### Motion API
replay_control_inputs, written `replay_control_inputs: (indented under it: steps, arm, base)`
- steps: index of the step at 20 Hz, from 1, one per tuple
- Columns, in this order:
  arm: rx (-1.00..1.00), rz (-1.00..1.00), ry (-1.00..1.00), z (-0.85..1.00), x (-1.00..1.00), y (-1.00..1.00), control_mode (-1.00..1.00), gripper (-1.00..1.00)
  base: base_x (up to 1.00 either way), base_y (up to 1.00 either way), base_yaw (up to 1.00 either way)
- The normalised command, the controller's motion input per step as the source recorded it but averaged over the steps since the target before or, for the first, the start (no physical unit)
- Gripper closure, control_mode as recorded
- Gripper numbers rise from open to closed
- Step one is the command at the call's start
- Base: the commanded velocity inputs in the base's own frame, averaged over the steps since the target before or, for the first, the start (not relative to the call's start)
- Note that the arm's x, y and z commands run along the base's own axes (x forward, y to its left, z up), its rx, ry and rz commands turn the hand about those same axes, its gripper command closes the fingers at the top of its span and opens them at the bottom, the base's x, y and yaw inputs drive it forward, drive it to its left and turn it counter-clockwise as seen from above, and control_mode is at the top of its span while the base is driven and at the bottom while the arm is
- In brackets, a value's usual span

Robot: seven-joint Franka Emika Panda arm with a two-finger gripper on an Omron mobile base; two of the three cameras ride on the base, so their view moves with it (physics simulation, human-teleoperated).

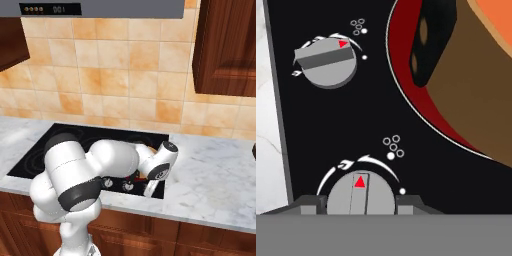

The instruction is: Wait until the marinara sauce is simmered to a deep red color and then turn off the stove.

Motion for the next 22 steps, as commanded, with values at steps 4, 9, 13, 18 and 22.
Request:
replay_control_inputs:
  steps: [4, 9, 13, 18, 22]
  arm:
    - [0.00, 0.00, 0.00, 0.00, 0.00, 0.00, -1.00, 1.00]
    - [0.00, 0.00, 0.00, 0.00, 0.00, 0.00, -1.00, 1.00]
    - [0.00, 0.00, 0.00, 0.00, 0.00, 0.00, -1.00, 1.00]
    - [0.00, 0.00, 0.00, 0.00, 0.00, 0.00, -1.00, 1.00]
    - [0.00, 0.00, 0.00, 0.00, 0.00, 0.00, -1.00, 1.00]
  base:
    - [0.00, 0.00, 0.00]
    - [0.00, 0.00, 0.00]
    - [0.00, 0.00, 0.00]
    - [0.00, 0.00, 0.00]
    - [0.00, 0.00, 0.00]
